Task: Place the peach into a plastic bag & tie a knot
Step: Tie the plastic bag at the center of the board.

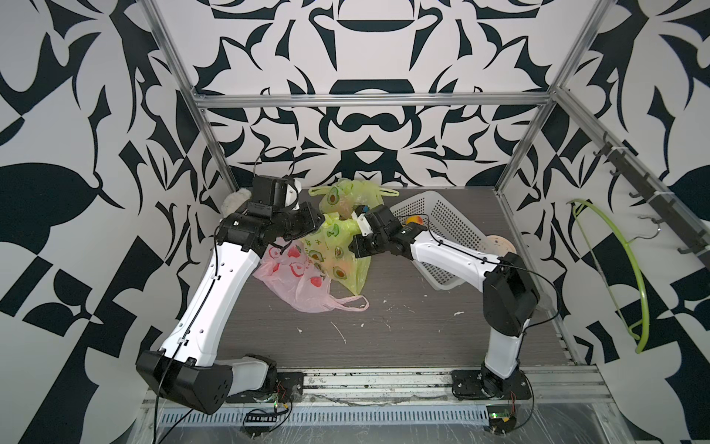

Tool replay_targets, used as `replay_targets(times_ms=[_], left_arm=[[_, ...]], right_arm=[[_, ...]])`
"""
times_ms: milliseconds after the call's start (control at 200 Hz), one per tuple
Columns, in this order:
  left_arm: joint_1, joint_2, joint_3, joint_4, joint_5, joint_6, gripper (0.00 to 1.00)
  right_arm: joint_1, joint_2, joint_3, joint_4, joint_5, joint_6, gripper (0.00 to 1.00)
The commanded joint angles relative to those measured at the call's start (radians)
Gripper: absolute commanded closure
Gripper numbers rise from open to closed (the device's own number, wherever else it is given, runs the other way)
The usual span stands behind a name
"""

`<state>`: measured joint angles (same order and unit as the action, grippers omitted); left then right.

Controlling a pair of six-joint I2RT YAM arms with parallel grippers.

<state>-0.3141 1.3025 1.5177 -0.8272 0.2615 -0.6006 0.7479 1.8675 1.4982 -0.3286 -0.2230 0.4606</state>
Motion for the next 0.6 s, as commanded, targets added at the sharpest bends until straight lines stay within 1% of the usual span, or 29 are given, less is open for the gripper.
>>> replay_targets(times_ms=[0,45,130,185,285,525,595], left_arm=[[0.004,-0.008,0.040,-0.028,0.009,0.022,0.84],[0.004,-0.005,0.047,-0.032,0.012,0.025,0.87],[0.004,-0.002,0.062,-0.045,0.013,0.031,0.88],[0.004,0.000,0.071,-0.052,0.017,0.034,0.91],[0.004,-0.001,0.084,-0.067,0.024,0.042,1.00],[0.004,-0.009,0.075,-0.069,0.032,0.059,1.00],[0.004,-0.011,0.074,-0.070,0.012,0.066,1.00]], right_arm=[[0.013,-0.053,0.009,-0.005,0.023,-0.026,0.89],[0.016,-0.053,0.011,-0.007,0.026,-0.028,0.89],[0.020,-0.052,0.014,-0.011,0.031,-0.031,0.89],[0.022,-0.051,0.014,-0.014,0.034,-0.032,0.89],[0.025,-0.045,0.016,-0.018,0.040,-0.035,0.90],[0.030,-0.043,0.005,-0.010,0.039,-0.030,0.90],[0.033,-0.048,0.003,-0.009,0.039,-0.033,0.90]])
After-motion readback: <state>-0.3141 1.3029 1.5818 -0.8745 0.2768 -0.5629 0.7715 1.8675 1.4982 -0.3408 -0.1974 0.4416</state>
